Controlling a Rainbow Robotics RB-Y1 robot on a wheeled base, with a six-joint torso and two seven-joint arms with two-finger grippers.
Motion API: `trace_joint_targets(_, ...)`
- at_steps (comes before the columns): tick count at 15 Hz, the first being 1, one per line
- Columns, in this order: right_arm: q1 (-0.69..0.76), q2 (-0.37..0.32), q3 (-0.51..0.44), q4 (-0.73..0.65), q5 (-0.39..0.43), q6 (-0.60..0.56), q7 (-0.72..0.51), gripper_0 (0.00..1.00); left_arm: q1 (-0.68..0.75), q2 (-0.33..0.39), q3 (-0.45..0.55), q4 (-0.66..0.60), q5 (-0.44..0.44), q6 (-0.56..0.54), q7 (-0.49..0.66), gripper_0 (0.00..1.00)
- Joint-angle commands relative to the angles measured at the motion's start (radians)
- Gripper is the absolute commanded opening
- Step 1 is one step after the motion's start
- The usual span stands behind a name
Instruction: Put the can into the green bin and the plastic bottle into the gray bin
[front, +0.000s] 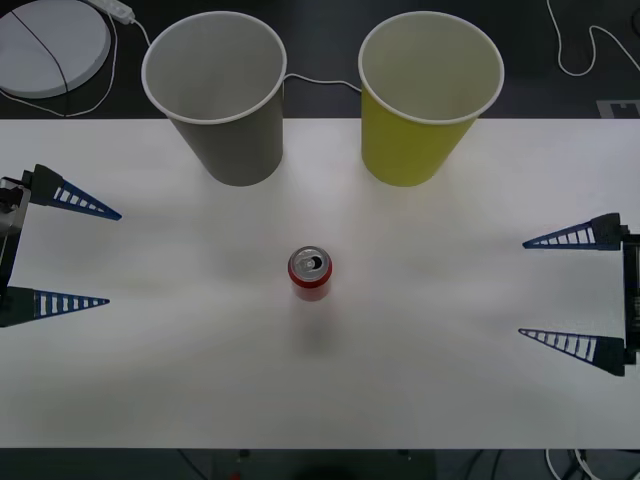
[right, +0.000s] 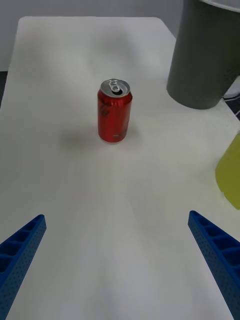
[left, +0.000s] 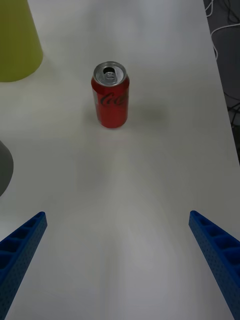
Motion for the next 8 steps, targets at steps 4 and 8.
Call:
trace_joint_targets(4, -0.009, 0.104, 0.075, 0.058, 0.003, 0.101, 0.069, 1.00, 0.000, 0.000, 0.000, 0.000, 0.000, 0.000, 0.000, 1.00)
trace_joint_targets(8, -0.041, 0.170, 0.110, 0.134, 0.017, 0.119, 0.140, 1.00, 0.000, 0.000, 0.000, 0.000, 0.000, 0.000, 0.000, 1.00)
